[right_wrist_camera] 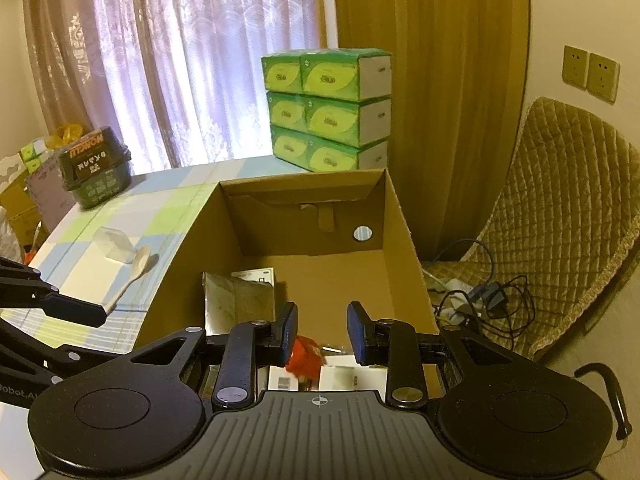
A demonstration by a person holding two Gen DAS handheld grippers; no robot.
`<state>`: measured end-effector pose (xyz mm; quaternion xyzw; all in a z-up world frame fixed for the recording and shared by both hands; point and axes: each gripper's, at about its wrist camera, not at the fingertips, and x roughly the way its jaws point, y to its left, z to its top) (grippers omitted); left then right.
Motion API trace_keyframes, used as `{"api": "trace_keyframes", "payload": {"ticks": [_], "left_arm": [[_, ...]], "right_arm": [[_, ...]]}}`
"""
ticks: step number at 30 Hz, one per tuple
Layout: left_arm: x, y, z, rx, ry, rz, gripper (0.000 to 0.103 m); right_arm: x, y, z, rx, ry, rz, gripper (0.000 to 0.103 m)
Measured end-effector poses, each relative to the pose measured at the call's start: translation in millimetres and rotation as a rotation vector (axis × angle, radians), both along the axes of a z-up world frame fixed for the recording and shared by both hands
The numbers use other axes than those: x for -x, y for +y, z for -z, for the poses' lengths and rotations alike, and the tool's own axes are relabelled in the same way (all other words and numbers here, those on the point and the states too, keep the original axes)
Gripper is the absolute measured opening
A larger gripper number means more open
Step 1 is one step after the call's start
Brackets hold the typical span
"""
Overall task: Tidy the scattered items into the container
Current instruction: 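Open the left gripper to drop the pouch while the right gripper releases the red packet, then move both tools back over the clear container and white spoon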
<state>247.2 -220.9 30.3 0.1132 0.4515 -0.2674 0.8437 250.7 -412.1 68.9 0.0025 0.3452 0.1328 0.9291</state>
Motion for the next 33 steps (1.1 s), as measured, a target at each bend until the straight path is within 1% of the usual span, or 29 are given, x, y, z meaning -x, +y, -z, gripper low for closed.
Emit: {"api": "trace_keyframes", "payload": {"ticks": [5, 9, 16, 17, 18, 19, 20, 25, 33], "left_arm": [[6, 4, 2, 0.005, 0.000, -0.007, 0.061], [13, 11, 2, 0.013, -0.002, -0.016, 0.070], [32, 48, 8, 0.033, 0.004, -0.081, 0.079], [36, 56, 9, 0.037, 0.006, -0.095, 0.079], [40, 64, 9, 0.038, 0.006, -0.108, 0.081], [43, 72, 10, 0.038, 0.004, -0.122, 0.083], [47, 81, 10, 0.038, 0.002, -0.136, 0.084], [63, 124, 11, 0.036, -0.008, -0.212, 0.092], [78, 193, 17, 0.014, -0.019, -0.328, 0.095]], "right_arm": [[6, -2, 0, -0.012, 0.013, 0.009, 0.033], [13, -1, -3, -0.031, 0.019, 0.012, 0.033], [28, 7, -13, -0.040, 0.008, 0.007, 0.034], [30, 9, -14, -0.042, 0.005, 0.002, 0.051], [32, 11, -16, -0.042, 0.000, 0.002, 0.087], [35, 14, -18, -0.044, -0.015, 0.006, 0.093], [40, 17, -21, -0.046, -0.037, 0.003, 0.093], [51, 42, -32, -0.054, -0.050, -0.052, 0.093], [67, 107, -40, -0.062, -0.049, -0.186, 0.093]]}}
